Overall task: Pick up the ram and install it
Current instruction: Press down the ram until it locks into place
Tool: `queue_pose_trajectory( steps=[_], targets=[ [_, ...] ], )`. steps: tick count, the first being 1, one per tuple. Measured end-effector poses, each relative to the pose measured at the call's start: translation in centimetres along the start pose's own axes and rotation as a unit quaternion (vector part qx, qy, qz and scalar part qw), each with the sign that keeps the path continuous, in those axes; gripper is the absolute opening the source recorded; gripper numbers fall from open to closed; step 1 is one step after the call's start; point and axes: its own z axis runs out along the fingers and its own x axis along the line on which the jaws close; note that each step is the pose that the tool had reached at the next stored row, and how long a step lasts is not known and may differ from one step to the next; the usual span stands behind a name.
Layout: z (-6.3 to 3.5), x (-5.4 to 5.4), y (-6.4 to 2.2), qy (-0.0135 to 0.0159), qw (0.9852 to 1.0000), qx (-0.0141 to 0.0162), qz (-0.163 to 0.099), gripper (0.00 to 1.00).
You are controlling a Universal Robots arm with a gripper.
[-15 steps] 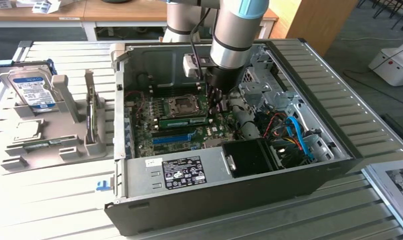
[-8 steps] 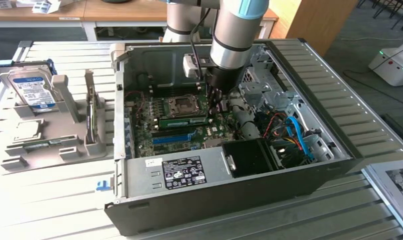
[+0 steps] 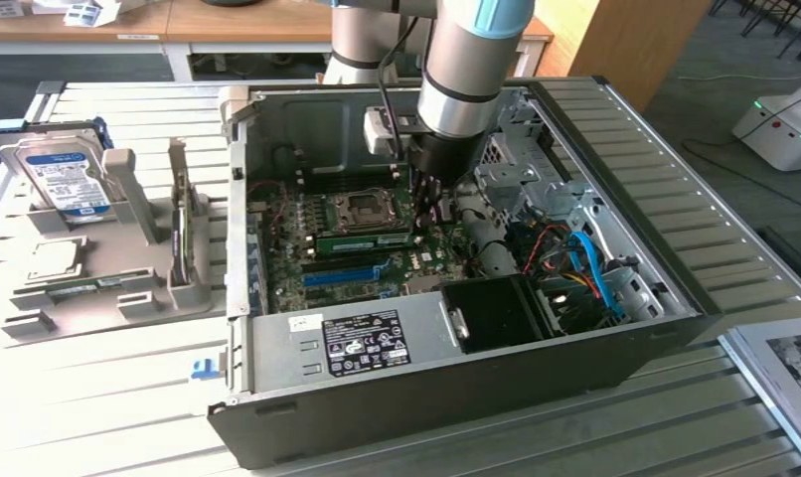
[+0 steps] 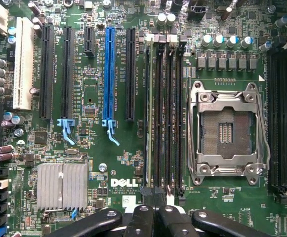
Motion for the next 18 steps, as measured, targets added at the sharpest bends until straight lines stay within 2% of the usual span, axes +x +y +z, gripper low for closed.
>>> queue_pose_trajectory(
  steps=[8,18],
  targets=[
    [-0.06,-0.01,0.0,-0.0004,1.0,0.0,0.0,0.1],
    [-0.96,-0.02,0.05,0.0013,1.0,-0.0004,0.0,0.1]
  ],
)
